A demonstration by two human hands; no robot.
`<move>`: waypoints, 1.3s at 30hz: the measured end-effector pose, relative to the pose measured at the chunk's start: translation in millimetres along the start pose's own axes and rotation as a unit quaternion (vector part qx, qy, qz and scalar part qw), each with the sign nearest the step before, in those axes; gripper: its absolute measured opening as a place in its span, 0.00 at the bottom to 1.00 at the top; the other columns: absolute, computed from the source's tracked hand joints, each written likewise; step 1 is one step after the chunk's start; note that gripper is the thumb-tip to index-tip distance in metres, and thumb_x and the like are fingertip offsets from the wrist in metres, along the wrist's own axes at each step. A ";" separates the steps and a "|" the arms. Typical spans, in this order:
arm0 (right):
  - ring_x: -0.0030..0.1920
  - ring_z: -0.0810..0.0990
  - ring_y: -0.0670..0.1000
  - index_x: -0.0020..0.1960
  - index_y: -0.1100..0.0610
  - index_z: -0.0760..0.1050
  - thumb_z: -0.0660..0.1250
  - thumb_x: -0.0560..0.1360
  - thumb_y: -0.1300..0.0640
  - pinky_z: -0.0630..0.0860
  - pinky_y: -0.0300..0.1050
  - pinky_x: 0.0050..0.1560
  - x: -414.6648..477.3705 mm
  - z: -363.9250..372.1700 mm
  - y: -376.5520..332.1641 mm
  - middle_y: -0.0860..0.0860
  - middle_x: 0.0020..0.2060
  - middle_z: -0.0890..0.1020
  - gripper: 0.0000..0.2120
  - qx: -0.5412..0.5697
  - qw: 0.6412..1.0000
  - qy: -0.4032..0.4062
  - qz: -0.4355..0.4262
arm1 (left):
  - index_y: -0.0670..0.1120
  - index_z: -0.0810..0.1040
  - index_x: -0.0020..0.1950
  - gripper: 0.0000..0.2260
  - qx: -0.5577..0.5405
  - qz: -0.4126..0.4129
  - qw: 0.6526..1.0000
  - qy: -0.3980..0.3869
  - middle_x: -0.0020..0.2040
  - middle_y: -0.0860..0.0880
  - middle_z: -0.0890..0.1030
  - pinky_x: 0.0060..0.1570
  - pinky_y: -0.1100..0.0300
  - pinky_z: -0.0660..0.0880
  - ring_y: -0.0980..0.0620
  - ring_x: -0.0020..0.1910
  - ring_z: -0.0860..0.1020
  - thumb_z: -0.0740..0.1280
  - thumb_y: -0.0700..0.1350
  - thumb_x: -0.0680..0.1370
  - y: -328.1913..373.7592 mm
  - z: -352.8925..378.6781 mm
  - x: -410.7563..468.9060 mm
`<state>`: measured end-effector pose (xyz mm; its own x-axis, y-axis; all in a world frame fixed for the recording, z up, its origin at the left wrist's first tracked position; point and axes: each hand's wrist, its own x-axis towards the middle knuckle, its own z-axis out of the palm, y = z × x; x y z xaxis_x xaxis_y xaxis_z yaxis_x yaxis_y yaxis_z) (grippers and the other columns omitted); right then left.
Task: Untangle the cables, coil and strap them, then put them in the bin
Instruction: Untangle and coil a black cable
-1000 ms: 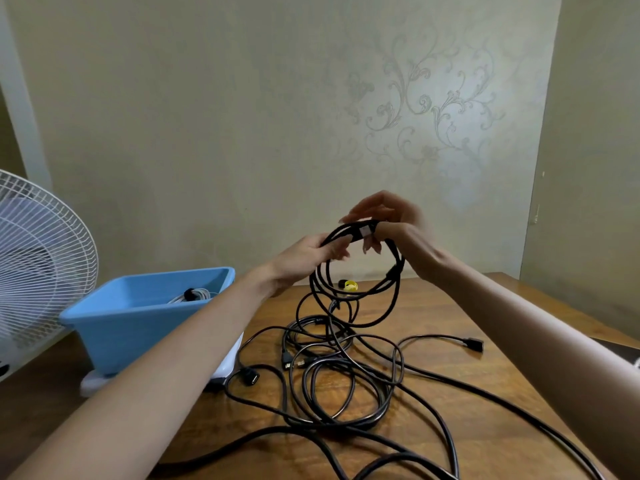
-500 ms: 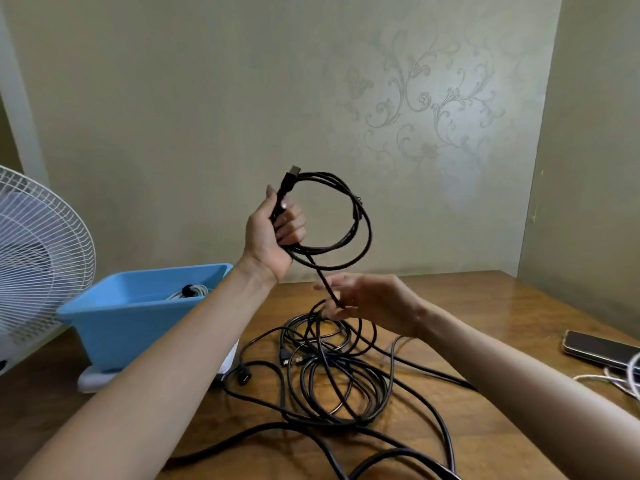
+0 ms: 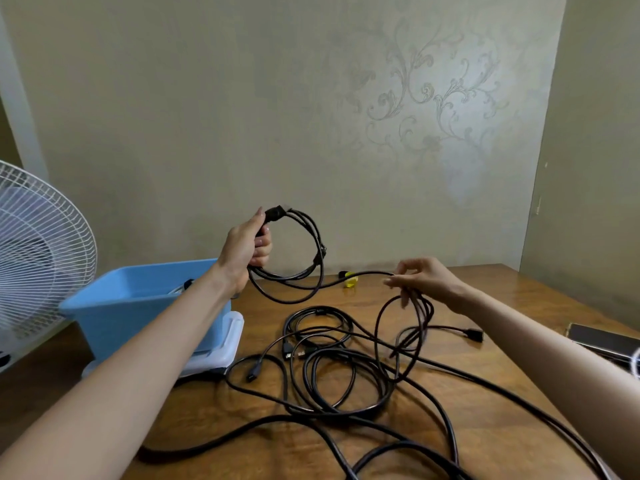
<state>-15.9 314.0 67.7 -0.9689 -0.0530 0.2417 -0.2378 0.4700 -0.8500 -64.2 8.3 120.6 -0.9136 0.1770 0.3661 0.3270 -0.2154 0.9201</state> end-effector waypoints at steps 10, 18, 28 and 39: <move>0.33 0.77 0.47 0.37 0.56 0.81 0.73 0.67 0.44 0.72 0.42 0.42 1.0 -46.6 19.1 0.53 0.32 0.80 0.15 -0.145 0.986 0.001 0.080 | 0.48 0.62 0.34 0.18 0.044 0.000 0.997 0.071 0.22 0.56 0.59 0.18 0.68 0.53 0.59 0.19 0.56 0.56 0.51 0.83 2.6 -14.5 -1.3; 0.40 0.80 0.49 0.48 0.50 0.82 0.65 0.78 0.47 0.69 0.39 0.40 1.6 -3.0 -43.7 0.48 0.40 0.83 0.10 -0.484 0.864 -0.005 -0.135 | 0.47 0.67 0.35 0.16 0.129 0.020 0.991 0.030 0.24 0.55 0.64 0.20 0.68 0.56 0.59 0.21 0.59 0.60 0.51 0.81 -0.7 12.3 -4.5; 0.18 0.72 0.44 0.47 0.67 0.75 0.60 0.80 0.62 0.66 0.34 0.20 7.7 39.1 -106.4 0.50 0.20 0.77 0.10 -0.023 0.991 -0.031 0.127 | 0.45 0.70 0.37 0.15 0.185 -0.040 0.978 -0.084 0.29 0.48 0.75 0.21 0.68 0.59 0.59 0.19 0.63 0.60 0.50 0.81 -1.9 45.9 -16.3; 0.21 0.78 0.48 0.43 0.65 0.77 0.67 0.74 0.69 0.74 0.40 0.22 -12.0 83.9 -119.4 0.60 0.34 0.83 0.02 -0.109 0.972 0.142 -0.153 | 0.50 0.65 0.28 0.24 0.026 -0.133 0.981 -0.135 0.25 0.54 0.63 0.20 0.67 0.48 0.59 0.20 0.56 0.55 0.65 0.78 -9.2 66.2 -17.8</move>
<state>18.4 184.6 127.0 -0.7892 0.0117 0.6141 -0.4623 0.6470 -0.6064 -34.9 70.7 114.8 -0.8731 0.4704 0.1280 0.1031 -0.0785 0.9916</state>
